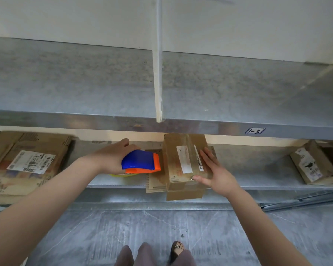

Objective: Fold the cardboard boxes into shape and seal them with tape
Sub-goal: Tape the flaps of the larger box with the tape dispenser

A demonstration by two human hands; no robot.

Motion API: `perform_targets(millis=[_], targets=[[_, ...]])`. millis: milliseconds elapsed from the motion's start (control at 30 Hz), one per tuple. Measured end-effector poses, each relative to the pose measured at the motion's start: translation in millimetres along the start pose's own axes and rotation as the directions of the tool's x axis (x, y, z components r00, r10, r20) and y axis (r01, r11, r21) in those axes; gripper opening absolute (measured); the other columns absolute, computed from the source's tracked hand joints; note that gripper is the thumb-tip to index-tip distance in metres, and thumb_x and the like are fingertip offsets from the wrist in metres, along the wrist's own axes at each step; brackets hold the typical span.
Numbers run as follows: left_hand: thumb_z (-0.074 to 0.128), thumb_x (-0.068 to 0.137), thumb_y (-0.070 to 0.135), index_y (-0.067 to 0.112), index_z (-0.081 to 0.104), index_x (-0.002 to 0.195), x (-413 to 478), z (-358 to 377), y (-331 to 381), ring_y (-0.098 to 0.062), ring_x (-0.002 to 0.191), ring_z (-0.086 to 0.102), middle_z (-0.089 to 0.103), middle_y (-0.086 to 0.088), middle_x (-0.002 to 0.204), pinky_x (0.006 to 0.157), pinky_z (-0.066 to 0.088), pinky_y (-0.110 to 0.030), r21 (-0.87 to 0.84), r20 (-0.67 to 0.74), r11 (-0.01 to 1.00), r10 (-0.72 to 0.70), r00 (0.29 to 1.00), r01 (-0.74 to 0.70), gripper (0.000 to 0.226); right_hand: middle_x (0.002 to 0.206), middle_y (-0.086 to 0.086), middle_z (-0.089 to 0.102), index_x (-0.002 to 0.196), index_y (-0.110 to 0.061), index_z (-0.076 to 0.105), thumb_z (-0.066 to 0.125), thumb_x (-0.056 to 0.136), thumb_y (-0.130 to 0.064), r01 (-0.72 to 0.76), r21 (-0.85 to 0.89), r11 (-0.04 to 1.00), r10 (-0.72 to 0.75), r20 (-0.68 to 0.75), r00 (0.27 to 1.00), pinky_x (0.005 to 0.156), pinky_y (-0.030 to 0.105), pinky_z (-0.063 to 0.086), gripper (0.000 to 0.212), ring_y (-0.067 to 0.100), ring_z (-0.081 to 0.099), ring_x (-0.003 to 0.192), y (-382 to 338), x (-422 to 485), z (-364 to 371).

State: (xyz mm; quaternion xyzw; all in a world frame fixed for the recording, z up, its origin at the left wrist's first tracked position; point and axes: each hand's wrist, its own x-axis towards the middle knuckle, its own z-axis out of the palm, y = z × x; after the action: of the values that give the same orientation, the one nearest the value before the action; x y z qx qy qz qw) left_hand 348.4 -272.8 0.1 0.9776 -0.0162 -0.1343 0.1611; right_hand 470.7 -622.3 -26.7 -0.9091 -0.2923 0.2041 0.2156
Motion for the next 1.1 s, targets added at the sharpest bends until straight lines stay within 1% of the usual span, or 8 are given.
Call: perform_targets(millis=[100,267,400,600,800,933,1000,1100], targets=[[0.066,0.075,0.060,0.041,0.041,0.128,-2,2,1,-0.008,0.081,0.053,0.039,0.013,0.101,0.075,0.049,-0.030,-0.024,0.009,1.000,0.006,1.000,-0.006,0.061,0.152,-0.040,-0.007,0.152,-0.043,0.010,0.052,0.067,-0.081,0.010,0.027,1.000,-0.010,-0.004,1.000,0.100,0.031,0.046,0.102,-0.014,0.016,0.133,1,0,1],[0.062,0.074,0.064,0.032,0.039,0.129,-8,9,-5,-0.016,0.083,0.053,0.040,0.005,0.102,0.077,0.050,-0.034,0.020,0.022,0.998,-0.065,0.998,0.065,0.068,0.150,-0.043,-0.007,0.151,-0.045,0.010,0.056,0.070,-0.075,0.016,0.054,0.998,-0.016,-0.006,1.000,0.101,0.028,0.043,0.098,-0.014,0.016,0.133,3,1,4],[0.065,0.080,0.052,0.025,0.038,0.134,-16,22,-4,-0.019,0.086,0.051,0.040,0.000,0.106,0.075,0.049,-0.033,0.023,0.016,0.995,-0.094,0.995,0.094,0.066,0.147,-0.046,-0.010,0.151,-0.046,0.009,0.057,0.072,-0.074,0.014,0.047,0.999,-0.014,0.002,1.000,0.099,0.027,0.044,0.097,-0.016,0.016,0.130,3,1,5],[0.064,0.085,0.039,0.020,0.038,0.137,-7,26,6,-0.021,0.088,0.049,0.042,-0.004,0.111,0.075,0.049,-0.036,0.107,-0.019,0.990,-0.088,0.996,0.090,0.061,0.147,-0.047,-0.009,0.151,-0.046,0.009,0.059,0.073,-0.072,0.024,0.064,0.998,-0.023,-0.012,1.000,0.100,0.028,0.043,0.096,-0.015,0.016,0.132,4,2,5],[0.058,0.088,0.018,0.022,0.029,0.141,11,25,18,-0.017,0.086,0.040,0.035,-0.004,0.115,0.071,0.046,-0.033,0.169,0.000,0.980,-0.101,0.995,0.100,0.060,0.147,-0.045,-0.008,0.151,-0.045,0.010,0.057,0.072,-0.073,0.027,0.070,0.997,-0.026,-0.026,0.999,0.102,0.030,0.043,0.097,-0.016,0.012,0.133,5,2,7],[0.057,0.086,0.011,0.019,0.032,0.137,15,19,26,-0.017,0.085,0.039,0.035,-0.005,0.118,0.069,0.045,-0.033,0.227,0.002,0.967,-0.121,0.993,0.117,0.058,0.147,-0.045,-0.008,0.151,-0.046,0.010,0.059,0.073,-0.072,0.032,0.070,0.997,-0.029,-0.032,0.999,0.103,0.031,0.043,0.096,-0.016,0.012,0.133,5,3,8],[0.057,0.084,0.007,0.018,0.033,0.135,18,16,32,-0.018,0.085,0.037,0.035,-0.007,0.121,0.066,0.040,-0.031,0.276,-0.006,0.953,-0.125,0.992,0.122,0.058,0.148,-0.044,-0.007,0.150,-0.049,0.010,0.057,0.070,-0.075,0.032,0.068,0.997,-0.030,-0.037,0.999,0.102,0.030,0.042,0.096,-0.017,0.011,0.132,5,3,7],[0.056,0.085,0.008,0.016,0.034,0.134,16,16,31,-0.018,0.082,0.038,0.036,-0.008,0.118,0.065,0.039,-0.031,0.272,-0.009,0.952,-0.142,0.990,0.140,0.054,0.149,-0.043,-0.006,0.148,-0.053,0.008,0.054,0.068,-0.078,0.034,0.071,0.997,-0.032,-0.037,0.999,0.101,0.028,0.042,0.096,-0.018,0.011,0.131,5,3,7]])
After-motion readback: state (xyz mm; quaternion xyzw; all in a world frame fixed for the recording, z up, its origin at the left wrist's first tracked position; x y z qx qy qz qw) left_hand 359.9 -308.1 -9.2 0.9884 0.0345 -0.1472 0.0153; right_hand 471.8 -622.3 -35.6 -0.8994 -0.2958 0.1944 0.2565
